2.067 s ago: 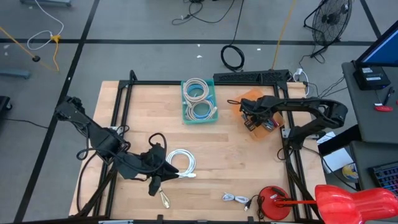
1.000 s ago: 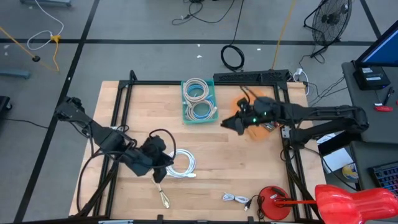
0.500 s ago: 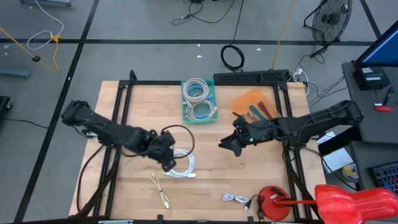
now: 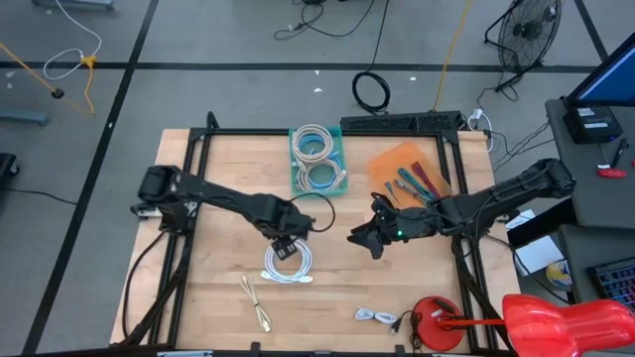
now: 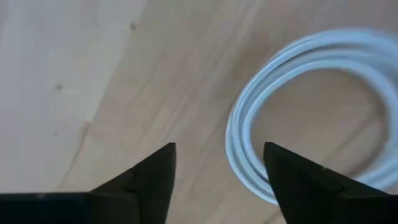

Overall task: Pick & Place USB Port
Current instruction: Put the top white charger cable into the green bin

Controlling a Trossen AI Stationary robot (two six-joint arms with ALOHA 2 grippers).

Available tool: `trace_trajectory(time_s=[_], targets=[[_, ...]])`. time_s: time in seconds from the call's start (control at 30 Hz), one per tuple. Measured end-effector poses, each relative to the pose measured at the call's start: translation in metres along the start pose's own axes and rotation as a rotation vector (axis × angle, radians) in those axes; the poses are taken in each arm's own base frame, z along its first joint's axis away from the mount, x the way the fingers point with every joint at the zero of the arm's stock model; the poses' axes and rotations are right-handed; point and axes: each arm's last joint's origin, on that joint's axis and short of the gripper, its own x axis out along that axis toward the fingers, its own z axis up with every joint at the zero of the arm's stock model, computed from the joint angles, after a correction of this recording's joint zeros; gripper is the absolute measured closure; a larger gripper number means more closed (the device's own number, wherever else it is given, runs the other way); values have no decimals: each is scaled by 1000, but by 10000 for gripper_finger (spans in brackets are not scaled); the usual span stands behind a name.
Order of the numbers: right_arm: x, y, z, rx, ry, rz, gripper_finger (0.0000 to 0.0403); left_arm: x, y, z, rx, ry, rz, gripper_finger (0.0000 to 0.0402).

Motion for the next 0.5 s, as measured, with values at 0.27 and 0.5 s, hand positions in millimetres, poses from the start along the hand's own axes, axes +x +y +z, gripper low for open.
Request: trace_trajectory(time_s=[0.27,0.5], targets=[[0,3,0,3,-14,21,234,42,-14,7,54,88,51,127],[-2,7,-6,-7,-31,18,234,60,-22,4,29,81,-39,174]])
